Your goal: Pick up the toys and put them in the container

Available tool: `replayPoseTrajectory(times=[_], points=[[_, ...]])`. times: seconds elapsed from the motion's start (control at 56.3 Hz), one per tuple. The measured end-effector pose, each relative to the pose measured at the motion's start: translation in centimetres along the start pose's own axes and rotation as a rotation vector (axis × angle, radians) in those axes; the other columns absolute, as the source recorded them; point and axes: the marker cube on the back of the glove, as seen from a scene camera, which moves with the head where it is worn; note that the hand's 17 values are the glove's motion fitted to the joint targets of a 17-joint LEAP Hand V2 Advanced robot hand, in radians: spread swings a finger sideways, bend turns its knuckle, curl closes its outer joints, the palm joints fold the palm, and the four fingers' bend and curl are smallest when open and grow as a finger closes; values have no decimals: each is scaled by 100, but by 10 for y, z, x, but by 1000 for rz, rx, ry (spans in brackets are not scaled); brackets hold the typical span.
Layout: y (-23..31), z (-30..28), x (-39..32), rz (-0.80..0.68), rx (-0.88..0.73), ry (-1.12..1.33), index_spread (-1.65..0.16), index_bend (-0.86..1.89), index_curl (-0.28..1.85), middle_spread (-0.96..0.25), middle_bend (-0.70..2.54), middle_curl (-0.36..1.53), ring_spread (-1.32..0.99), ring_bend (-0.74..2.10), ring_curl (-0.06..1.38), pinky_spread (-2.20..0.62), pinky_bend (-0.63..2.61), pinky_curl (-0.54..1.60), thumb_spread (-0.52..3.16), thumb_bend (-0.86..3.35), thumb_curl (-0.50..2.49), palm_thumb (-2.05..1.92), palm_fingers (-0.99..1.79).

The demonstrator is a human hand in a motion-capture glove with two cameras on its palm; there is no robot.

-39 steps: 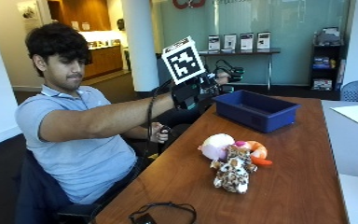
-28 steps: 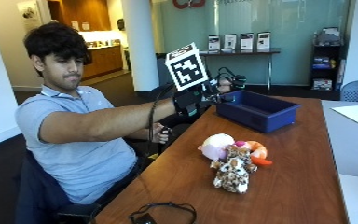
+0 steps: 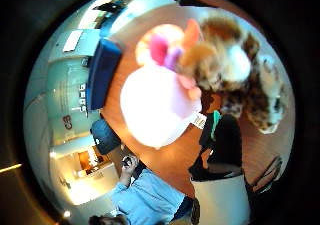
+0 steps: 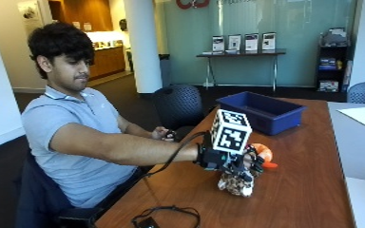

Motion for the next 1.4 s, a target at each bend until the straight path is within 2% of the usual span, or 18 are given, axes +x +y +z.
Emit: replayPoseTrajectory(times=[0.053,0.124,0.195,0.284,0.479,0.639,0.799,0.994,1.154,1.278,1.402], points=[[-6,13,6,-20,-6,-51,-34,16,25,-4,15,17,-4,16,11,5,75,30,160,19,26,27,-18],[-10,20,10,-38,74,-59,-33,6,21,-4,16,19,-4,20,13,5,79,32,161,21,28,29,-19],[-15,24,13,-35,180,28,-33,-4,14,-5,28,24,-7,44,19,2,79,32,163,26,31,35,4],[-18,29,14,-23,274,85,-34,0,8,-9,41,29,-14,71,26,-7,87,33,163,32,35,42,30],[-22,27,11,-22,435,-18,-35,17,11,-14,46,34,-22,103,40,-21,96,39,159,47,45,62,53],[-18,-6,11,-2,508,-306,-33,29,19,-13,49,39,-24,110,45,-27,98,43,145,48,55,75,63],[-8,-72,-15,-14,586,-280,-32,33,25,-12,53,44,-25,112,48,-29,98,46,131,45,62,79,61],[-12,-150,-101,-121,656,-220,-31,34,30,-11,56,50,-26,114,51,-30,101,48,120,41,69,81,59],[-33,-194,-217,-281,669,-162,-31,33,34,-10,58,54,-26,116,54,-31,103,50,115,40,73,82,56],[-53,-203,-304,-388,634,-118,-31,34,37,-10,58,58,-26,117,55,-31,105,52,112,39,76,83,53],[-73,-186,-389,-482,574,-96,-31,34,40,-10,58,61,-26,118,56,-31,106,53,111,39,79,83,50]])
